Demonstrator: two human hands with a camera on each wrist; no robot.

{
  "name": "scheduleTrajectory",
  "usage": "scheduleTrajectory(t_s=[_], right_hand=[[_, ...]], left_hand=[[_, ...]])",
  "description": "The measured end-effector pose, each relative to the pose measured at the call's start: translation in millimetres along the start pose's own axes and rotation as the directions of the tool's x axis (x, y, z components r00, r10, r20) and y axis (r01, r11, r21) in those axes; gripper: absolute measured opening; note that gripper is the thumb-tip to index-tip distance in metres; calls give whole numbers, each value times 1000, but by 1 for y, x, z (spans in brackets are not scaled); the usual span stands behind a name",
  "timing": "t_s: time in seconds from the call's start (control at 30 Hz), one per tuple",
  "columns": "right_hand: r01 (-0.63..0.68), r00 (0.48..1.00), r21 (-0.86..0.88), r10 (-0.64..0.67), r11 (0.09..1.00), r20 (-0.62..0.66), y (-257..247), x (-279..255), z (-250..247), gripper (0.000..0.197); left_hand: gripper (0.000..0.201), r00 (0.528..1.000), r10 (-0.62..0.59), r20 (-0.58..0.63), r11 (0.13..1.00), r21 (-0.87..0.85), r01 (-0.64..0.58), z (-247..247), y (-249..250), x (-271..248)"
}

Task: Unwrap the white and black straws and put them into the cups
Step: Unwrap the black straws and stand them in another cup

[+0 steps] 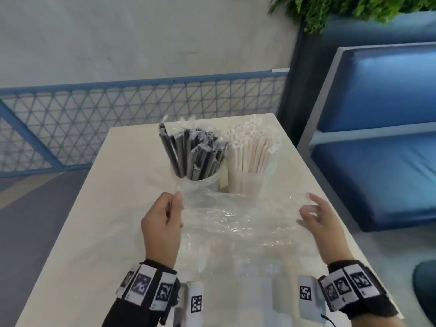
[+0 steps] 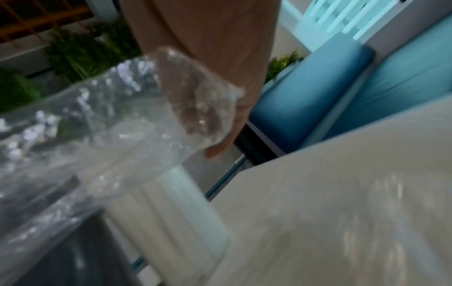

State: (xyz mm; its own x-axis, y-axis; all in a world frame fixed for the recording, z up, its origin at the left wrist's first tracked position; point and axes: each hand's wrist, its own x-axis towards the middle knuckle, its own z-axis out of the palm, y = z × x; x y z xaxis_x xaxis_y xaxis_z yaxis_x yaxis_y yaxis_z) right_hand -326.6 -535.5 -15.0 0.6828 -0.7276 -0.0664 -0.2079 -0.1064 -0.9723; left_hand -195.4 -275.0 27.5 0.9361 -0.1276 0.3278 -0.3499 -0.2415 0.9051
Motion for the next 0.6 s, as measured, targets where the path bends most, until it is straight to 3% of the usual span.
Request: scheduleTrajectory(t_s=[0.07,0.13,0.2,0.23,0.3,0.37,0.43,0.5,0.53,0.57,0.6], right_hand=[[6,998,-231,-22,973,-65,7,13,-21,46],[54,987,-544,-126,838,-96,13,20,-34,58],[158,970,-736,-243,658,-9,11,18,-37,64],[213,968,-772,-237,600,82,12,15,-34,65],[297,948,-801,-61,519,312,19,5,-24,71],[367,873,-831,152,418,463,42,-2,-11,78],[430,818,-828,234,360,526,60,-4,0,87],[451,791,-837,295,310,536,69,-2,7,94],[443,786,-847,327,293,524,69,-1,9,101],[437,782,-852,346,288,518,72,0,13,107],[432,779,-855,360,286,514,69,0,16,109]], left_hand=[[32,996,-26,82,998,50,22,20,-4,-7],[26,982,-83,169,992,107,65,40,-11,-15],[23,967,-153,205,984,124,130,57,-20,-25],[23,961,-181,210,979,131,156,64,-26,-29],[23,946,-251,205,955,212,207,70,-39,-39],[20,932,-306,193,903,370,220,73,-51,-47],[12,959,-254,126,761,638,118,73,-56,-54],[46,980,-128,151,584,810,-49,82,-54,-58],[58,975,-30,218,567,808,-163,90,-48,-61],[64,937,63,342,578,753,-314,101,-38,-64],[66,859,89,505,590,668,-454,112,-29,-68]])
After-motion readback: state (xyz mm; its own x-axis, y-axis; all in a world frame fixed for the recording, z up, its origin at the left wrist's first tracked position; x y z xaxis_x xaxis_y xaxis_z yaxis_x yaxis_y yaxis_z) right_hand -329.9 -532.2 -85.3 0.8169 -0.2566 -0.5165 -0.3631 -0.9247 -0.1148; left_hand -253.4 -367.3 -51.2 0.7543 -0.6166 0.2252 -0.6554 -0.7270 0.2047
